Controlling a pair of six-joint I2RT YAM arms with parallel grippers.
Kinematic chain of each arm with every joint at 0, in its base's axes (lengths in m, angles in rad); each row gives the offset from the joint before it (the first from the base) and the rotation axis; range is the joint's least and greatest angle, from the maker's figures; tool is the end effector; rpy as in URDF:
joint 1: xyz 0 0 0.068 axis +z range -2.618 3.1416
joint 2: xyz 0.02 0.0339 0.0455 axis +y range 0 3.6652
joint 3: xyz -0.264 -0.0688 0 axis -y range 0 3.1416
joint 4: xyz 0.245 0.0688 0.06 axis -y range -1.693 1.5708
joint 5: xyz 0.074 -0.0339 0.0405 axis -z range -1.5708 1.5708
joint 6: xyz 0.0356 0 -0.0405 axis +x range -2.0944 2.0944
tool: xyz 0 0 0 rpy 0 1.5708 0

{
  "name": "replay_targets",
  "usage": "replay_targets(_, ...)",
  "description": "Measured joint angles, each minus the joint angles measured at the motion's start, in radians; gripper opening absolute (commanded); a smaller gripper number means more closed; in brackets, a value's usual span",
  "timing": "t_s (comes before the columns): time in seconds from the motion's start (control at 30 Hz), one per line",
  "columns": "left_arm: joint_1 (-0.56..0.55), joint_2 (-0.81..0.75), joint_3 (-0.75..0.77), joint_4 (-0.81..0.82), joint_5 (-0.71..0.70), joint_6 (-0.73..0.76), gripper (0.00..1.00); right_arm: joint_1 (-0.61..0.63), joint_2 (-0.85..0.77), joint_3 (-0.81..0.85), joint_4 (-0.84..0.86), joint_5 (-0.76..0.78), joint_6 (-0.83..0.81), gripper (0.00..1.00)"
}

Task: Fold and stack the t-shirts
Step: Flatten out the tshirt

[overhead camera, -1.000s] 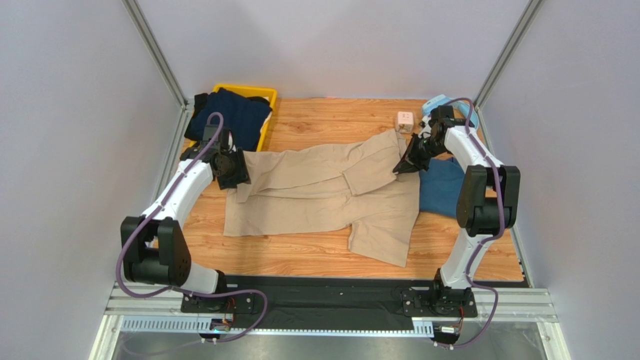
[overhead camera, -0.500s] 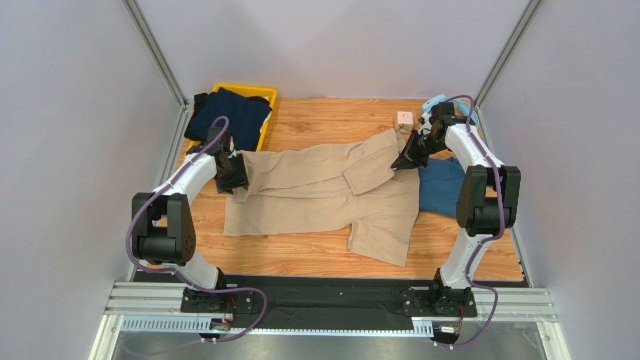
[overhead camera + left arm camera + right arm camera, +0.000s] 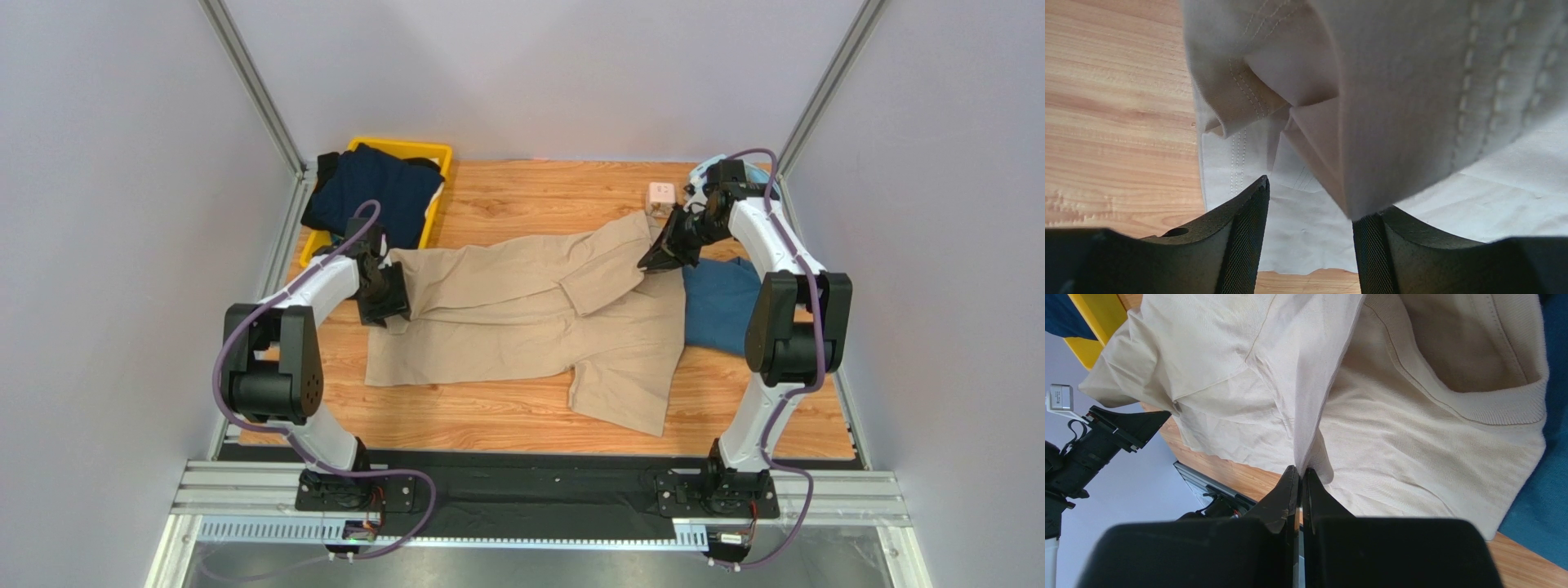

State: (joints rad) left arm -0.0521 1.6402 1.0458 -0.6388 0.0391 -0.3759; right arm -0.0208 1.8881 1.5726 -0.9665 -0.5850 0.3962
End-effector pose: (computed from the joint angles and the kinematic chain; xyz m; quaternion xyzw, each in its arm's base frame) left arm 0.3107 -0.0176 0.1860 -0.1556 0.9732 -0.0545 0.1600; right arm 0.3837 0.0117 0.2460 0.1555 0.9356 0.3060 0.0821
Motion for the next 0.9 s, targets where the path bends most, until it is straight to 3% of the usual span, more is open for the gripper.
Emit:
replay_targets(0.33,0.0,0.058,-0.008,0.037,0.03,0.0,0.55,0.0,0.004,0.025,-0.021,-0.002,0.0,0.0)
replay_targets(0.53,0.002,0.071,-0.012,0.04,0.031,0.003,0.44,0.0,0.005,0.026,-0.024,-0.007,0.0,0.0)
replay_targets(0.63,0.002,0.071,-0.013,0.045,0.031,0.004,0.27,0.0,0.005,0.026,-0.024,-0.008,0.0,0.0)
replay_targets(0.7,0.002,0.072,-0.017,0.053,0.032,0.005,0.21,0.0,0.005,0.026,-0.024,-0.008,0.001,0.0)
replay_targets(0.9,0.002,0.076,-0.016,0.056,0.035,0.004,0.25,0.0,0.008,0.026,-0.023,-0.01,0.007,0.0)
